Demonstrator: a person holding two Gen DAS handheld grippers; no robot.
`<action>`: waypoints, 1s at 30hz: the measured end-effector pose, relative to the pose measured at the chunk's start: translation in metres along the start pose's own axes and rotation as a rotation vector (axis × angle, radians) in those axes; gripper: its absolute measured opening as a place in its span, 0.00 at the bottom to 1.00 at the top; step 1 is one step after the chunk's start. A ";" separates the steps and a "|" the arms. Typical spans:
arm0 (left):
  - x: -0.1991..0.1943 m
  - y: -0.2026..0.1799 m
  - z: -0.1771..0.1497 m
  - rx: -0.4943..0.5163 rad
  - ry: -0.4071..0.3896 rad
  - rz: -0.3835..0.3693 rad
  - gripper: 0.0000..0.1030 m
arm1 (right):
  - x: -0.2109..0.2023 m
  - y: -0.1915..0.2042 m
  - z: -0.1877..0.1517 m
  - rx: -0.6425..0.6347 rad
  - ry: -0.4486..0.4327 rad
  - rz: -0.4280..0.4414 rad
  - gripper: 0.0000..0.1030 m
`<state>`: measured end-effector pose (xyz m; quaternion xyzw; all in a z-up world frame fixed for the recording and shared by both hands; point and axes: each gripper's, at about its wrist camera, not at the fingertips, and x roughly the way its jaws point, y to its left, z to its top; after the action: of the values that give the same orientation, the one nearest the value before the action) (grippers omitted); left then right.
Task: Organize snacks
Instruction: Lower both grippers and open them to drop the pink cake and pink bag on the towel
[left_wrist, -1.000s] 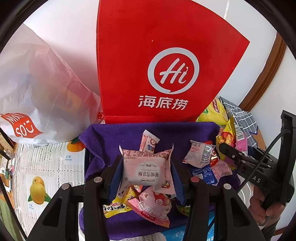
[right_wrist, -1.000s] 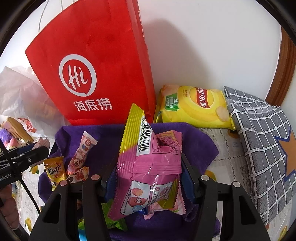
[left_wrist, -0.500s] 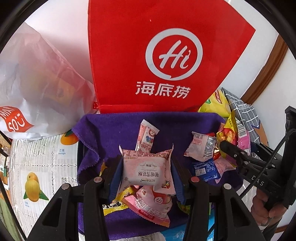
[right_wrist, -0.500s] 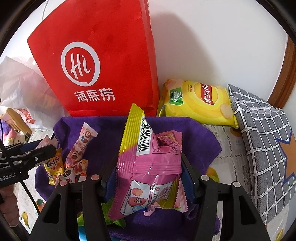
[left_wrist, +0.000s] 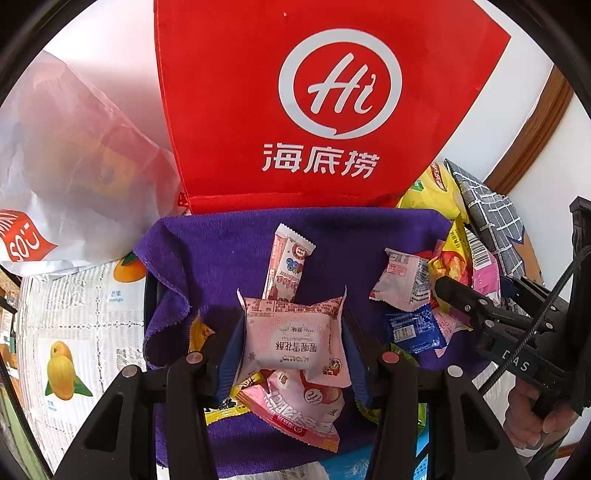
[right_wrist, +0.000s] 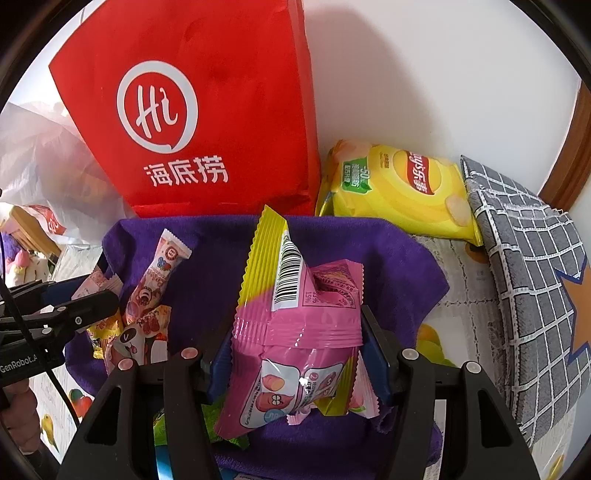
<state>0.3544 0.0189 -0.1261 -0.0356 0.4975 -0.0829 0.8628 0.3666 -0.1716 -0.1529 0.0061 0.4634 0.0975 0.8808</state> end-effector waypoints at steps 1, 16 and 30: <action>0.002 0.001 0.000 -0.002 0.006 -0.001 0.47 | 0.000 0.001 0.000 -0.004 0.001 -0.002 0.58; 0.016 0.001 -0.002 -0.008 0.047 0.005 0.47 | 0.001 0.007 -0.002 -0.035 0.010 -0.014 0.60; 0.011 0.003 0.002 -0.044 0.050 -0.034 0.61 | -0.009 0.010 -0.001 -0.010 -0.012 0.036 0.70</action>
<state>0.3622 0.0197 -0.1347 -0.0607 0.5201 -0.0875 0.8475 0.3590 -0.1632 -0.1452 0.0105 0.4572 0.1157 0.8817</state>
